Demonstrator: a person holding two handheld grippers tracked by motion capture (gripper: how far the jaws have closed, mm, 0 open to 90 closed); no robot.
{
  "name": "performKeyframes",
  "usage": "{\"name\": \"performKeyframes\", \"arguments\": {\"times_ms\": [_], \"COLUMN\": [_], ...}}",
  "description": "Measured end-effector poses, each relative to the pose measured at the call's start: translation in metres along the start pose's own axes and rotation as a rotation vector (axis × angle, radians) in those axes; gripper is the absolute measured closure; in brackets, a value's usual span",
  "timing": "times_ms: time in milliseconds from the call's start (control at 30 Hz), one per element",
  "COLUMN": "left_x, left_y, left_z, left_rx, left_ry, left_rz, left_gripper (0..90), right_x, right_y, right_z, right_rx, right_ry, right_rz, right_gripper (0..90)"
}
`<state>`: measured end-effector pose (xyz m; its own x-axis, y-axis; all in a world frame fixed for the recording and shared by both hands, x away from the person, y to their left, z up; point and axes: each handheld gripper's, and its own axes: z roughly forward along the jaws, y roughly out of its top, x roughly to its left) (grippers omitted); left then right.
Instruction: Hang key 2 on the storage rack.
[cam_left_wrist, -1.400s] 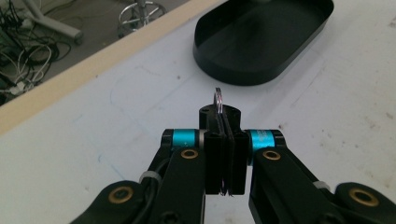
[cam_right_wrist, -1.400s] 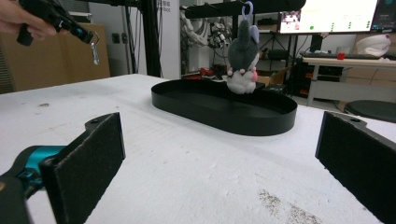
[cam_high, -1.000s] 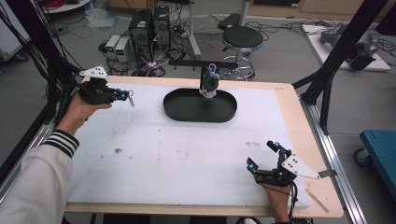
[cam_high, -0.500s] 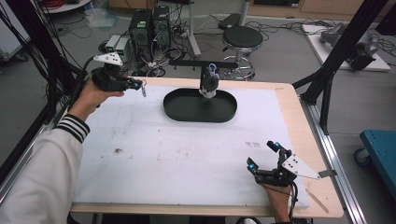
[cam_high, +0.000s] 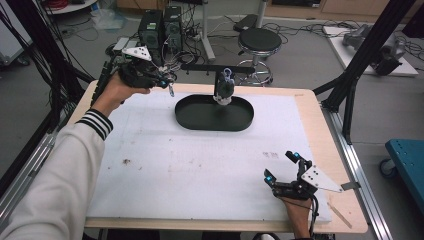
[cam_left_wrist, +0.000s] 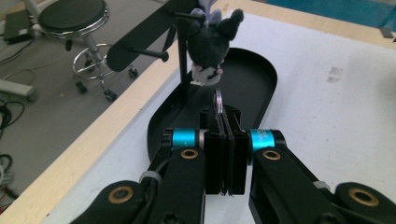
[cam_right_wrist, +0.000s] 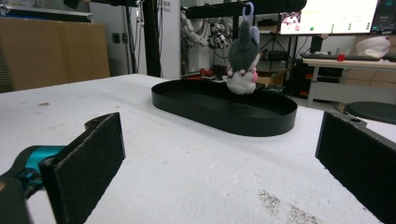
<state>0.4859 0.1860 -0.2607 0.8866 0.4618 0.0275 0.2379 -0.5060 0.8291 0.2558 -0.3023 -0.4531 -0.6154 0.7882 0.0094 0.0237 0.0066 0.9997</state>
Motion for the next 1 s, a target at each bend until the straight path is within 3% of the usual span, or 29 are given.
{"name": "performKeyframes", "arguments": {"times_ms": [333, 667, 733, 867, 1000], "left_x": [0.001, 0.008, 0.008, 0.008, 0.008], "left_y": [0.019, 0.018, 0.023, 0.036, 0.044], "left_z": [0.013, 0.026, 0.028, 0.031, 0.037], "left_rx": [0.004, 0.013, 0.038, 0.010, 0.022], "left_ry": [-0.014, -0.025, -0.023, -0.034, -0.042], "left_rz": [0.015, 0.011, 0.020, 0.023, 0.027], "left_gripper": [88.1, 88.2, 88.2, 88.1, 88.2], "right_x": [0.000, 0.001, 0.001, 0.001, 0.001], "right_y": [0.000, 0.000, 0.000, 0.000, 0.000], "right_z": [0.000, -0.001, -0.001, -0.001, -0.001], "right_rx": [-0.002, -0.011, -0.012, -0.010, -0.011], "right_ry": [-0.001, 0.002, 0.001, -0.001, 0.000], "right_rz": [0.000, -0.001, -0.004, 0.002, 0.001], "right_gripper": [0.5, 0.5, 0.5, 0.5, 0.5]}}
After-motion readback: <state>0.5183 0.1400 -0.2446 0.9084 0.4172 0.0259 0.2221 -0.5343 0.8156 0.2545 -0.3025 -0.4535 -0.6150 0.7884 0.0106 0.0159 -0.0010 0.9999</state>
